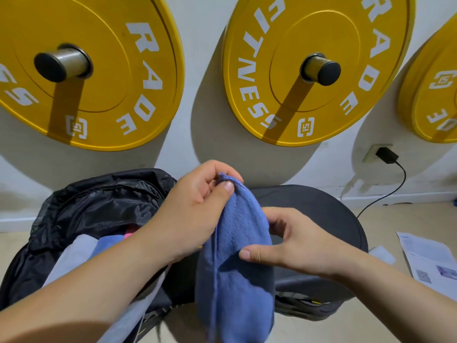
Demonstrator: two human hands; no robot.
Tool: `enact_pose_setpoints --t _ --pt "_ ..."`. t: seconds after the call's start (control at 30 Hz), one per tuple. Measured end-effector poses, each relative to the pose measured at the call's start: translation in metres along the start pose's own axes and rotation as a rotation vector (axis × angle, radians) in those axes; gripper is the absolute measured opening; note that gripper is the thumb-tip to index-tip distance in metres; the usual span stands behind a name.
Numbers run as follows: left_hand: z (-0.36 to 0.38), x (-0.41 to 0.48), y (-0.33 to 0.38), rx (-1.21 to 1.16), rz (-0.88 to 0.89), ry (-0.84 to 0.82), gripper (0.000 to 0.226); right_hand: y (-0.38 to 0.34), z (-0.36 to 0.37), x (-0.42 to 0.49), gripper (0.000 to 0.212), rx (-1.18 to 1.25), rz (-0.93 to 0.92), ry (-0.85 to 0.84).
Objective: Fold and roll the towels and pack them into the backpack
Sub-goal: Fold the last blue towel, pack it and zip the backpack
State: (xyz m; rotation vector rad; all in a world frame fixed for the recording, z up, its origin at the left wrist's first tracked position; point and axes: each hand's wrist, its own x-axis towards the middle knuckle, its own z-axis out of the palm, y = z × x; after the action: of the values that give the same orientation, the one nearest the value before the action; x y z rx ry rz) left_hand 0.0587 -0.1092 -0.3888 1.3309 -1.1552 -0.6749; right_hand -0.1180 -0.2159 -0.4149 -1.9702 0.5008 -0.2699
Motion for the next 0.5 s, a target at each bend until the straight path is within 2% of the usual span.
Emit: enact_pose_setpoints --t 0.1,0.2,0.33,0.5 --pt "-0.006 0.005 -0.002 0.024 0.036 0.106 0.020 0.018 -0.004 0.000 0.041 0.014 0.096 -0.022" --pt "-0.011 0.006 -0.011 0.074 -0.002 0.161 0.020 0.037 -0.017 -0.004 0.054 -0.039 0.247 0.010" --pt "-0.020 0.007 -0.022 0.098 -0.051 0.216 0.020 0.060 -0.030 -0.016 0.034 -0.114 0.377 0.044" --pt "-0.021 0.008 -0.029 0.151 -0.066 0.210 0.019 0.069 -0.045 -0.022 0.018 -0.385 0.431 0.144"
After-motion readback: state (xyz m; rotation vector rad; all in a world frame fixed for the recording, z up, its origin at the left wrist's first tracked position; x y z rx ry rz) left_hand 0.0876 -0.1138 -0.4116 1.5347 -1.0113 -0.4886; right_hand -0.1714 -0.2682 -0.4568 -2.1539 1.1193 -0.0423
